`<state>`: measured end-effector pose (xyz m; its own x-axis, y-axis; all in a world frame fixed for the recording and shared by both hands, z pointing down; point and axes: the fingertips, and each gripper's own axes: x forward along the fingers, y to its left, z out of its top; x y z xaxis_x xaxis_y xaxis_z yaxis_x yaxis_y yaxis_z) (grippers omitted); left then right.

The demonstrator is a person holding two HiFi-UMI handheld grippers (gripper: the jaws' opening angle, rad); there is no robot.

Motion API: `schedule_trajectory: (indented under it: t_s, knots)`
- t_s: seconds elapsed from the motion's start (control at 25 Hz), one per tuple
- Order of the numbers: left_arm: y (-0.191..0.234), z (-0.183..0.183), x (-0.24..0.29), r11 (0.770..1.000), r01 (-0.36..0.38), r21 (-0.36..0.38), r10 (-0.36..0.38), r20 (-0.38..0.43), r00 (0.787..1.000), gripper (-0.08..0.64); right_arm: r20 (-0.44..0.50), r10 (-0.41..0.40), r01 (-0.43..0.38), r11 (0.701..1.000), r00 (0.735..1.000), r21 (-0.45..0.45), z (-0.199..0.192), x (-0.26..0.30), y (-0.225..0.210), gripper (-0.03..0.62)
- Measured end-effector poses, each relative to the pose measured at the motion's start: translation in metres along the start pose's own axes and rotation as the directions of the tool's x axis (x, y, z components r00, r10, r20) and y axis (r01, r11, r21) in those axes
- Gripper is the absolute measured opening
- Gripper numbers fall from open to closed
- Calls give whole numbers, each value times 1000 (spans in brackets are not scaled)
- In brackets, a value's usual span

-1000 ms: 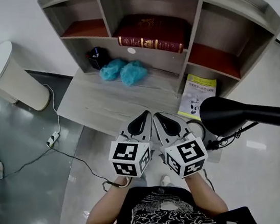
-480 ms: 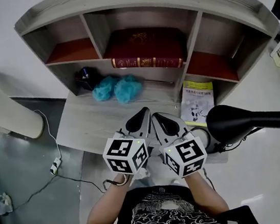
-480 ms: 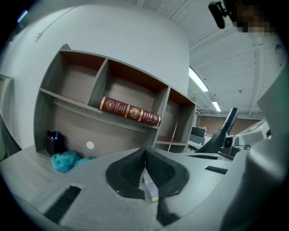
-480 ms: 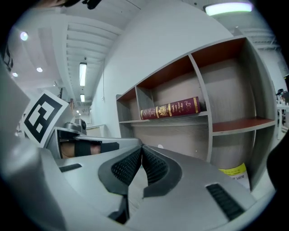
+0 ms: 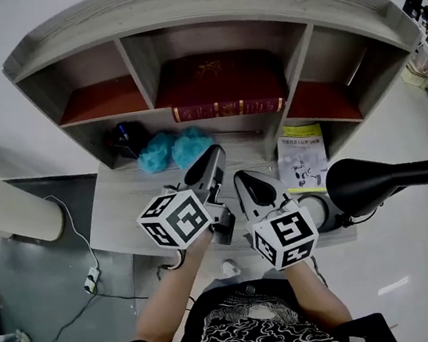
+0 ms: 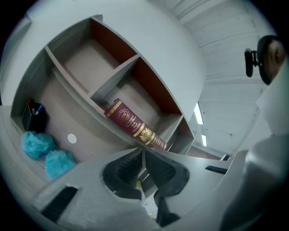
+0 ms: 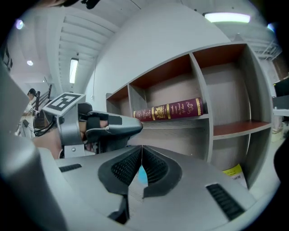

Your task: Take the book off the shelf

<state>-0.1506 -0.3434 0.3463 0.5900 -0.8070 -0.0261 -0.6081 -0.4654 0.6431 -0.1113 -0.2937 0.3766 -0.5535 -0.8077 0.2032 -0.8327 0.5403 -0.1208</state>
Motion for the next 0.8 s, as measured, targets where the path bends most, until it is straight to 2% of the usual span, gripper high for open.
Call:
schedule_trajectory:
  t_s: [0.08,0.16,0.24,0.4,0.6,0.68,0.8]
  knots:
    - [4,7,6,997,24,-73,-22,18,1000,14,-2,-19,19,1000,1000,-3,0,2,-2,17]
    - [7,13,13,987,56,-149,-52,36,998,72,-2,-36,36,999,999,-8,2,3,-4,17]
    - [8,18,20,964,103,-244,-92,56,994,153,0,-50,50,999,999,-10,4,3,-7,17]
    - [11,28,32,910,154,-385,-123,105,987,207,1,-74,74,997,997,-13,6,2,-12,17]
    - [22,41,45,864,162,-477,-101,151,983,265,5,-88,88,996,996,-4,7,3,-17,17]
    - [27,43,50,840,163,-517,-94,157,983,279,6,-90,90,996,996,-3,7,4,-18,17]
    - [33,46,58,817,159,-554,-82,161,984,288,4,-90,90,996,996,-5,7,5,-17,17]
